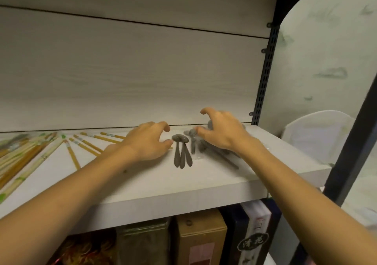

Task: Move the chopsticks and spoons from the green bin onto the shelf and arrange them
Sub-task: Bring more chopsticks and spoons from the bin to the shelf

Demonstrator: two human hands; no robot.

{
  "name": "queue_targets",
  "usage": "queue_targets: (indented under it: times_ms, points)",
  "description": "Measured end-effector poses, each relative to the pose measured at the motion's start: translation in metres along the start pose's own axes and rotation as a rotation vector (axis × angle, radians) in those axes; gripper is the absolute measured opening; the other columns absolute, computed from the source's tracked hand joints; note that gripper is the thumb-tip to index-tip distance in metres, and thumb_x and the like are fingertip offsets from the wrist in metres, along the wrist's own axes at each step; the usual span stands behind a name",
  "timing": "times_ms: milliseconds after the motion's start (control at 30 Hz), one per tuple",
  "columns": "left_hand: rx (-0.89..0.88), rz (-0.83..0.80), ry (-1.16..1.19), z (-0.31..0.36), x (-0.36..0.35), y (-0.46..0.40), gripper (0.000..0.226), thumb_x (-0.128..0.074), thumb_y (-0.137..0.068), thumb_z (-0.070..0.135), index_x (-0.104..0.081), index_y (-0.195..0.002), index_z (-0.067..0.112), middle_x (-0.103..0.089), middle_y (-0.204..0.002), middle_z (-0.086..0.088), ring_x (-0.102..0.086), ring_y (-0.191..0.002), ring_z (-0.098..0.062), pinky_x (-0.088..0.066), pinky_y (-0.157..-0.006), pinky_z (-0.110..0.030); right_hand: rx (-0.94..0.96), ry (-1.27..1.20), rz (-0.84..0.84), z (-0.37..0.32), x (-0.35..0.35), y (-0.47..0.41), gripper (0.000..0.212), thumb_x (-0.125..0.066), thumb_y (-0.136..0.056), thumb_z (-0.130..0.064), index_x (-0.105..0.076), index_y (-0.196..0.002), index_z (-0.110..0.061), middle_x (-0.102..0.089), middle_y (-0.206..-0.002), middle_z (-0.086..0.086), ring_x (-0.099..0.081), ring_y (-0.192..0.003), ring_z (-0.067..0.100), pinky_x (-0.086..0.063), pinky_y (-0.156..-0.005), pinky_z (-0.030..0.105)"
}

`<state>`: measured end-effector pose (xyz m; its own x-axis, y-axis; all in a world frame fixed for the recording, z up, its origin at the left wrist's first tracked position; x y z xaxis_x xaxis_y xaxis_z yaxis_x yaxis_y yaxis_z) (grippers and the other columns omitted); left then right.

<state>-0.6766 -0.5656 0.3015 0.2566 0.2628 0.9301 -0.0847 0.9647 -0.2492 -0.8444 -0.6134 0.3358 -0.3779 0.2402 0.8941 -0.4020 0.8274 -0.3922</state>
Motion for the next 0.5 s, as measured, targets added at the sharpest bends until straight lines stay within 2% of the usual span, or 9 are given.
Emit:
queue_targets:
  times_ms: [133, 233, 367, 500]
  points:
    - [-0.005, 0.142, -0.129, -0.026, 0.04, 0.055, 0.041, -0.048, -0.091, 0.05, -0.049, -0.127, 0.031, -0.056, -0.124, 0.003, -0.052, -0.114, -0.023, -0.044, -0.089, -0.036, 0.179, 0.049, 0.098, -0.062, 0.003, 0.023, 0.058, -0.049, -0.09, -0.057, -0.044, -0.137, -0.024, -0.061, -0.124, 0.008, -0.054, -0.115, 0.032, -0.045, -0.093, 0.042]
    - [-0.003, 0.284, -0.153, -0.047, 0.065, 0.108, 0.04, -0.046, -0.09, 0.053, -0.053, -0.124, 0.032, -0.057, -0.125, 0.005, -0.053, -0.112, -0.021, -0.043, -0.09, -0.036, 0.305, 0.037, 0.125, -0.113, -0.003, 0.046, 0.057, -0.047, -0.09, -0.058, -0.045, -0.137, -0.025, -0.061, -0.125, 0.007, -0.053, -0.114, 0.031, -0.044, -0.093, 0.043]
    - [0.054, 0.317, -0.194, -0.09, 0.077, 0.179, 0.049, -0.035, -0.086, 0.056, -0.056, -0.123, 0.032, -0.056, -0.127, 0.005, -0.051, -0.117, -0.019, -0.042, -0.091, -0.035, 0.449, 0.036, 0.156, -0.186, -0.017, 0.082, 0.057, -0.044, -0.089, -0.058, -0.049, -0.135, -0.026, -0.061, -0.126, 0.004, -0.054, -0.113, 0.029, -0.041, -0.091, 0.042]
    - [0.087, 0.448, -0.216, -0.142, 0.099, 0.255, 0.038, -0.047, -0.087, 0.045, -0.065, -0.109, 0.02, -0.063, -0.111, -0.002, -0.06, -0.101, -0.025, -0.05, -0.081, -0.039, 0.546, -0.032, 0.197, -0.262, -0.036, 0.121, 0.056, -0.047, -0.086, -0.055, -0.057, -0.128, -0.021, -0.065, -0.12, 0.006, -0.058, -0.107, 0.031, -0.047, -0.087, 0.044]
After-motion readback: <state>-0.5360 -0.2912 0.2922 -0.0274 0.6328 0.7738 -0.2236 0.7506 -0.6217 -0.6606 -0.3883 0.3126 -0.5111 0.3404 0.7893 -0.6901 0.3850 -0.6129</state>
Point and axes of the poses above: each hand's wrist, its own y-axis away from the middle knuckle, its own x-axis out of the back of the hand, z = x × y, the point moved 9 cm from there along -y, towards the middle knuckle
